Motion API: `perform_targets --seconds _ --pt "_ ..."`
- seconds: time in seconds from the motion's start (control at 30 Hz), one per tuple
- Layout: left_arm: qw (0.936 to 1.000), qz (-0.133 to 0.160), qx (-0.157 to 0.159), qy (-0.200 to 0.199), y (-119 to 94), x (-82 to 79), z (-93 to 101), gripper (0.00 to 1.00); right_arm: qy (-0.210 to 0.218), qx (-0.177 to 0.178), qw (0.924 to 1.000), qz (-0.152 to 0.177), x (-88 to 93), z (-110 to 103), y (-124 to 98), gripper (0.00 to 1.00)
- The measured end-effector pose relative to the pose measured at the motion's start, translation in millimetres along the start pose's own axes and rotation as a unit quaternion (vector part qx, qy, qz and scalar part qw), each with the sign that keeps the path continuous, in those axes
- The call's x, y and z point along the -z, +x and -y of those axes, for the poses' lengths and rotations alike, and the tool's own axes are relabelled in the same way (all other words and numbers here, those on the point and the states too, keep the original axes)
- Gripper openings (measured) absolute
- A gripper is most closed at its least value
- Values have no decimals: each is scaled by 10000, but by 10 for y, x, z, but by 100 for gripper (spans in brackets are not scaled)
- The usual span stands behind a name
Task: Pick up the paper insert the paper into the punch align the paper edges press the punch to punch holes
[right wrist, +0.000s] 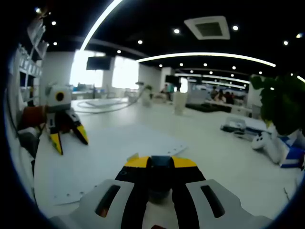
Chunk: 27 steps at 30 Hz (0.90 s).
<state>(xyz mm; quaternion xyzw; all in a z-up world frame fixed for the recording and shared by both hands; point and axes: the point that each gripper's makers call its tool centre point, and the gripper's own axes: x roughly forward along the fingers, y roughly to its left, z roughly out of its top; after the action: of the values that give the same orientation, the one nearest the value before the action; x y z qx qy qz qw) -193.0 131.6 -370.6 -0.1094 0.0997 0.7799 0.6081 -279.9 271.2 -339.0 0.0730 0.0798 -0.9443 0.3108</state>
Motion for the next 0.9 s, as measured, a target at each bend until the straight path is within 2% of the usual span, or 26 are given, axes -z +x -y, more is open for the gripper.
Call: perform_targets --seconds 0.9 --pt "10000 8 -33 11 -1 -2 -13 43 -21 258 9997 29 11 202 39 19"
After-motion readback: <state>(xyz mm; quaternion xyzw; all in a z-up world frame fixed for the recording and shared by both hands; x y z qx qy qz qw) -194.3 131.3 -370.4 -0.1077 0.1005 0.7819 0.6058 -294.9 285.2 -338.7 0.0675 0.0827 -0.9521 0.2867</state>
